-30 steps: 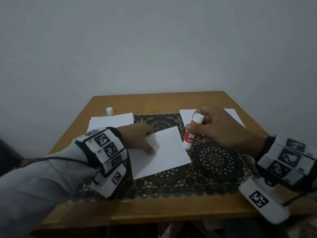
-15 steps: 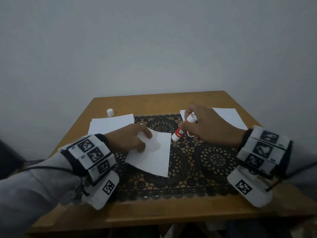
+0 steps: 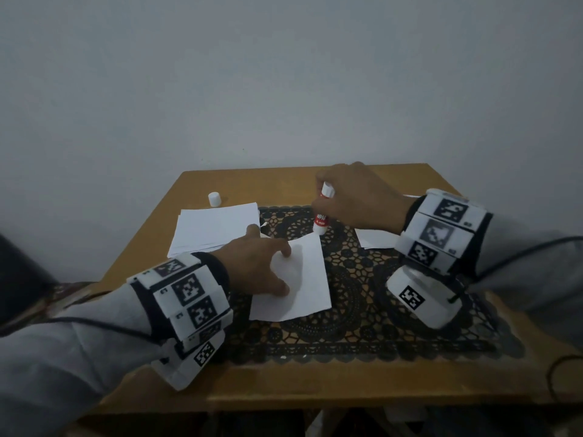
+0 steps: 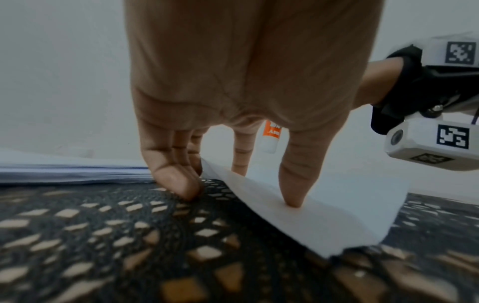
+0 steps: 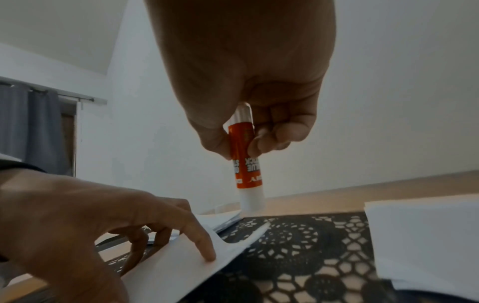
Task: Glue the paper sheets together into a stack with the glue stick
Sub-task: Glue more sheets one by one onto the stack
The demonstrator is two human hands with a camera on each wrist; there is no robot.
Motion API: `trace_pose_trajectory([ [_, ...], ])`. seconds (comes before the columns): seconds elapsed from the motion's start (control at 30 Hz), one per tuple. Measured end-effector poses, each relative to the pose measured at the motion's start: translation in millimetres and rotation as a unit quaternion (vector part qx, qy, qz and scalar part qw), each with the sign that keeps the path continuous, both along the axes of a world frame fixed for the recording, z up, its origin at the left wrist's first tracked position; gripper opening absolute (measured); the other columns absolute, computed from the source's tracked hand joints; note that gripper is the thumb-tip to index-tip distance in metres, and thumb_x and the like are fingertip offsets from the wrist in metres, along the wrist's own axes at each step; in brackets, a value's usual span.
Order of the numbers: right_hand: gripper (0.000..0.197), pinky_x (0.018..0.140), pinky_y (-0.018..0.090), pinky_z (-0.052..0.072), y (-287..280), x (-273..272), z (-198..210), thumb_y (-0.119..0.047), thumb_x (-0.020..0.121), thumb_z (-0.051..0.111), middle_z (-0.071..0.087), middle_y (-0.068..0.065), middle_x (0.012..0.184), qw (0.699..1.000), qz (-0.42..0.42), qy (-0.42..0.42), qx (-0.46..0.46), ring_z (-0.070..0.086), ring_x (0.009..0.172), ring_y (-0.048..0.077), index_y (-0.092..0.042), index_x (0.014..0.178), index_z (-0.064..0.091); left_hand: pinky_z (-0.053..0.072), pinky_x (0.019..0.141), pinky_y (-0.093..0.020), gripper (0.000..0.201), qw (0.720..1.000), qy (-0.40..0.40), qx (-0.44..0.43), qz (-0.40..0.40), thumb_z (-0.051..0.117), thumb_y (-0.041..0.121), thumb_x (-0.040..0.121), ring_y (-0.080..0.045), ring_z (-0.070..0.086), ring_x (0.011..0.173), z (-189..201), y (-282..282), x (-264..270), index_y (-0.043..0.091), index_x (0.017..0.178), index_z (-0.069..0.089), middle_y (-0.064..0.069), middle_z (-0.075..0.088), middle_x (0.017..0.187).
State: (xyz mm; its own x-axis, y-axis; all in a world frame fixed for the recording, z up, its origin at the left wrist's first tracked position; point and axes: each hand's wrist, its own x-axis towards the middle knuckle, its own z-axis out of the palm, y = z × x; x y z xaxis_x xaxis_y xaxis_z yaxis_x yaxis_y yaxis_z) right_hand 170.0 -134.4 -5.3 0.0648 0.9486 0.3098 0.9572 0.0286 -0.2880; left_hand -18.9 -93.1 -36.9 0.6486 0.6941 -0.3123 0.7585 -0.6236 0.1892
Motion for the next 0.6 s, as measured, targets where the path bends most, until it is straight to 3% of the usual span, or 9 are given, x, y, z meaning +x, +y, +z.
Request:
trace_pose_trajectory([
  [0.1,0.016,0.053,0.026,0.035,-0.3,-5.0,5.4,-0.029,0.085,0.062,0.055,-0.005,0.074,1.000,0.006,-0.007,0.001,0.049,0.063,0.010,-0.014,0.082,0.059,0.044,0.093,-0.031,0.066,1.000,0.001,0.006,-0.001,0.070,0.050,0.078,-0.025,0.050,0.109,-0.5,-1.0,-1.5,0.040,0.135,0.039,-0.007,0.032,0.130],
  [0.27,0.014,0.056,0.026,0.034,4.5,-8.8,-6.4,-0.029,0.088,0.062,0.051,-0.010,0.074,0.999,0.020,-0.013,-0.031,0.047,0.070,0.012,-0.015,0.085,0.059,0.045,0.094,-0.031,0.067,1.000,-0.001,0.007,-0.001,0.070,0.051,0.078,-0.025,0.052,0.108,0.2,-2.4,-1.6,0.040,0.136,0.039,-0.008,0.032,0.130],
  [0.43,0.011,0.065,0.030,0.036,10.9,-11.8,-20.2,-0.027,0.090,0.060,0.057,-0.001,0.089,0.997,0.020,-0.021,-0.069,0.052,0.083,0.020,-0.019,0.085,0.053,0.042,0.093,-0.030,0.067,1.000,-0.002,-0.001,-0.006,0.068,0.050,0.080,-0.023,0.049,0.103,1.8,-2.5,-2.4,0.038,0.138,0.038,-0.008,0.034,0.129],
  [0.6,0.011,0.064,0.034,0.038,8.0,-12.7,-23.8,-0.025,0.094,0.052,0.062,0.006,0.090,0.994,0.033,-0.022,-0.102,0.050,0.077,0.021,-0.018,0.087,0.048,0.040,0.095,-0.030,0.069,1.000,-0.009,-0.011,-0.012,0.068,0.050,0.080,-0.020,0.044,0.101,1.6,-0.1,-4.0,0.039,0.140,0.036,-0.008,0.034,0.129],
])
